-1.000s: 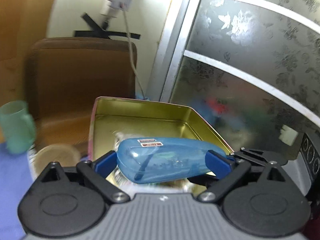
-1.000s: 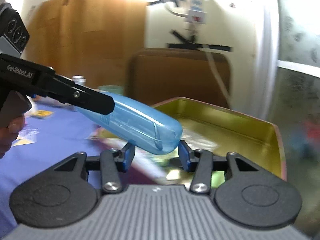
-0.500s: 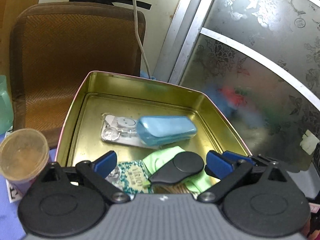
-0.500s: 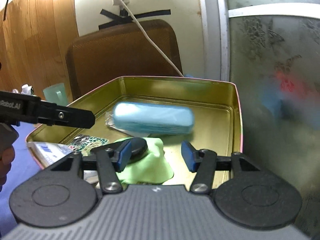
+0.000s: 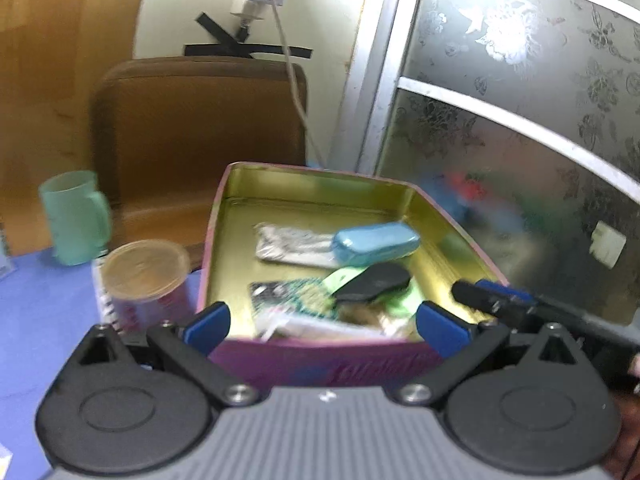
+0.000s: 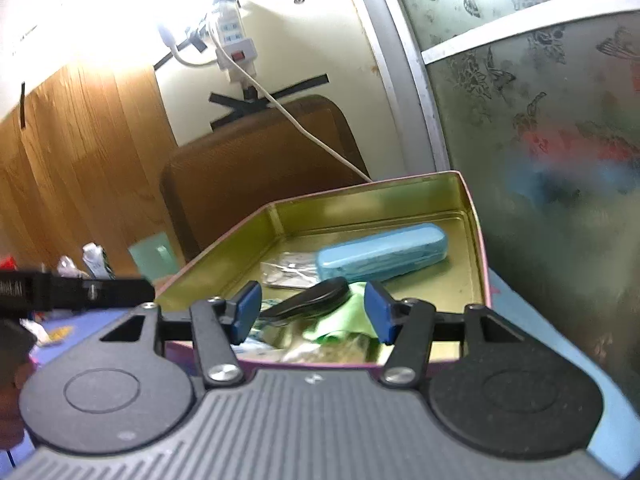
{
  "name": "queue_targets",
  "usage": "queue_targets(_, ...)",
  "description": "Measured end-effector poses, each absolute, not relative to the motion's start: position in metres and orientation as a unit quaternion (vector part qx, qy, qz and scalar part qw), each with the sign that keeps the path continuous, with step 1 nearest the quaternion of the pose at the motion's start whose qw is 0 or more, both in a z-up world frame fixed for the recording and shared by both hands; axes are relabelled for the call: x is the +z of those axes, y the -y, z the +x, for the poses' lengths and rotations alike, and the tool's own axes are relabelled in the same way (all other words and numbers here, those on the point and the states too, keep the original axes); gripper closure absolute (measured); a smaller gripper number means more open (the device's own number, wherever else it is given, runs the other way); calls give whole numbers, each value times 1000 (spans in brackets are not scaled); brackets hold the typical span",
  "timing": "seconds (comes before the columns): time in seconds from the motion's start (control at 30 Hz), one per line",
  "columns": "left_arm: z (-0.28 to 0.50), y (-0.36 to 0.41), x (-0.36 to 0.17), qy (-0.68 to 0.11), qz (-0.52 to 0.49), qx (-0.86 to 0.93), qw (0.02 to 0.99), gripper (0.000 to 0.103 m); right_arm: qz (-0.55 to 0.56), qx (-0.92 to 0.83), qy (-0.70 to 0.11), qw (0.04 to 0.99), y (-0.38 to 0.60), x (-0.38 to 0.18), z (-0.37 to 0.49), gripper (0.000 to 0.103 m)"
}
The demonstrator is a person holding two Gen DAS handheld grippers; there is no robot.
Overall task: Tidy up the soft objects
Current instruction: 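Withdraw both grippers from the tin back over the table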
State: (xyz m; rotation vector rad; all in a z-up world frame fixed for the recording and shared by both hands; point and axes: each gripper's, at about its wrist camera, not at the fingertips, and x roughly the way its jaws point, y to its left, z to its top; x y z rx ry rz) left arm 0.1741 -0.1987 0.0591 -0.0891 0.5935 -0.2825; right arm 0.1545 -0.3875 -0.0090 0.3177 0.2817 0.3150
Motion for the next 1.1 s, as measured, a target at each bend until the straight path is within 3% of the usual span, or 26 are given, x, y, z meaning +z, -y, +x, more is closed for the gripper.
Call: queue_targets(1.1, 100, 96, 2, -319, -12, 28, 947, 1, 117, 262, -216, 933, 268, -21, 129, 41)
